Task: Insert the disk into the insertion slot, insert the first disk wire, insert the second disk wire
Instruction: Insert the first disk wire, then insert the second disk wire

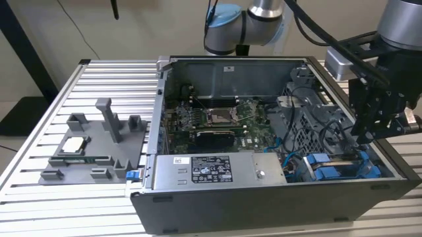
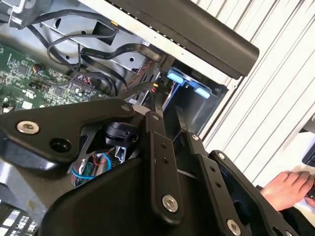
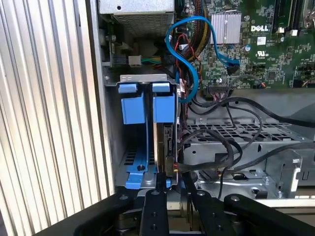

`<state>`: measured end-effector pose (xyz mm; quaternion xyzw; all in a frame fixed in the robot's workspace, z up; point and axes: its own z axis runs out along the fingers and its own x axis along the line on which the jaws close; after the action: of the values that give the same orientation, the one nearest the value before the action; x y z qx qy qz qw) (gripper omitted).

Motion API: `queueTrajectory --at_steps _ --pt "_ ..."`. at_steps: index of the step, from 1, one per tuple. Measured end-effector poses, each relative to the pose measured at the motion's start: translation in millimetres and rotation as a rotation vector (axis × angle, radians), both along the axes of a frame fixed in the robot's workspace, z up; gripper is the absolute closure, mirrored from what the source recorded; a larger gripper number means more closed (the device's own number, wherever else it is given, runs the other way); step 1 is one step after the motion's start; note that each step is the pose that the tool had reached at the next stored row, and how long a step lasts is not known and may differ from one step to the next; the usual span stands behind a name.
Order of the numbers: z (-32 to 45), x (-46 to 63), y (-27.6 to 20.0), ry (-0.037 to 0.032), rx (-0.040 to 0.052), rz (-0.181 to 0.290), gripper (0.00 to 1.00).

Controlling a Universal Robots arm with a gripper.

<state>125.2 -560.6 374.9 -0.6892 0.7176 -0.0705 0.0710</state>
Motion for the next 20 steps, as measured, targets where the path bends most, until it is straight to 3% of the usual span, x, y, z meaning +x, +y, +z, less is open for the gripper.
queueTrajectory --at_steps 3,4,8,12,15,17,18,20 --pt "0.3 0.9 0.0 0.0010 -0.0005 0.000 0.73" --pt "0.4 2.4 0.0 0.0041 -0.0007 0.000 0.73" --pt "0.1 12.5 0.0 0.0263 -0.0002 0.001 0.73" --pt "0.1 23.5 0.0 0.0431 -0.0002 0.003 0.73" --pt "0.1 30.6 0.6 0.0513 -0.0002 0.004 0.73" --pt "0.2 33.0 2.4 0.0692 -0.0003 0.004 0.73" --pt "0.1 33.6 3.0 0.0817 -0.0002 0.004 0.73" --pt "0.1 34.5 3.8 0.1129 0.0000 0.004 0.73"
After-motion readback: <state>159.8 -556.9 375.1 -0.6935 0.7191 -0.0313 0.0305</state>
